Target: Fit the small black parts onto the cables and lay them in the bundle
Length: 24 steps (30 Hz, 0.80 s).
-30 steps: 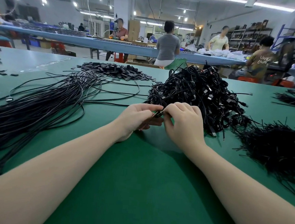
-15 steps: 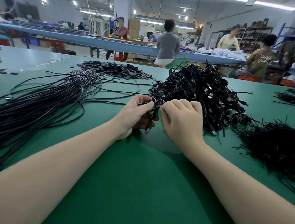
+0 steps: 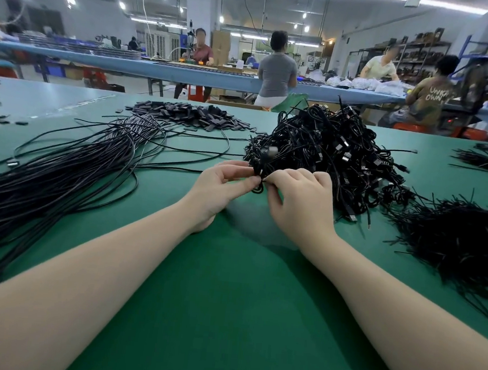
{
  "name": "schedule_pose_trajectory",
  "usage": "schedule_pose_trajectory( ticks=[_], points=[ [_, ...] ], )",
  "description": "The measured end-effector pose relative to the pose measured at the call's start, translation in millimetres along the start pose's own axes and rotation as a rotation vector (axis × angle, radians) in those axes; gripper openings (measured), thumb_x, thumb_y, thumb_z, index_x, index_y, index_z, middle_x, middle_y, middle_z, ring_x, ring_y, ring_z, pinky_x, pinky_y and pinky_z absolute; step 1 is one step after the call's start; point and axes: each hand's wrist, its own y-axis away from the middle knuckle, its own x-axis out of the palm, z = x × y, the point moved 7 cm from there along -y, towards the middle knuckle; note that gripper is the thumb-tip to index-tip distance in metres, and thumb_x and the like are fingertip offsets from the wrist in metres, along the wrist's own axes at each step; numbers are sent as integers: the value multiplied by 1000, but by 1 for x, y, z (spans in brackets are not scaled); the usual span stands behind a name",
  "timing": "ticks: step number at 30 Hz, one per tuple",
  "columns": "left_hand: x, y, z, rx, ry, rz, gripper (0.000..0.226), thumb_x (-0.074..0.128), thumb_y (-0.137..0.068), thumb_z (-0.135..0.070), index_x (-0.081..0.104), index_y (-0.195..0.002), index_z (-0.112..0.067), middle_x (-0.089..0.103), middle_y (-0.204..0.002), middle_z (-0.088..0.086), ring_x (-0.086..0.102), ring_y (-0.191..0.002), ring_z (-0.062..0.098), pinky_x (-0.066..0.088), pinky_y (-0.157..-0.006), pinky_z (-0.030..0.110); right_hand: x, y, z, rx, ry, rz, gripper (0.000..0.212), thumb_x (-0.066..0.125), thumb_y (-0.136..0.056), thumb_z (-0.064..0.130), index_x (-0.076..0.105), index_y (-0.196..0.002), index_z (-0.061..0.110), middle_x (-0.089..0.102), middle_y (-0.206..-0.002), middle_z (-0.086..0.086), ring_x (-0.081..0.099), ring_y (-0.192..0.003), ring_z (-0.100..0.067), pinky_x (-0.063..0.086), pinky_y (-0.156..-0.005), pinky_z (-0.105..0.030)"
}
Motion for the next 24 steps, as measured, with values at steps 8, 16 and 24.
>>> schedule_pose_trajectory(
  ticks=[8, 16, 24],
  points=[
    [-5, 1, 3, -119, 38, -49, 31, 67, -89, -22, 45, -107, -32, 61, -64, 3, 52, -45, 12, 34, -40, 16, -12, 0, 16, -160, 140, -172, 19, 58, -83, 15, 61, -65, 18, 57, -61, 4, 53, -58, -23, 33, -65, -35],
    [10, 4, 3, -125, -39, 146, 46, 43, -84, 2, 70, -108, -26, 66, -75, -4, 63, -66, 11, 44, -56, 15, -13, 1, 7, -97, 23, -152, 9, 61, -79, 14, 68, -75, 15, 67, -70, 3, 61, -66, -24, 30, -68, -38],
    [14, 7, -3, 4, -228, 168, 8, 64, -91, -26, 71, -95, -24, 67, -94, -4, 56, -88, 9, 43, -85, 27, -15, -1, 5, -13, -37, -154, 13, 60, -85, 17, 67, -74, 17, 68, -72, 6, 62, -68, -21, 33, -69, -38]
  ],
)
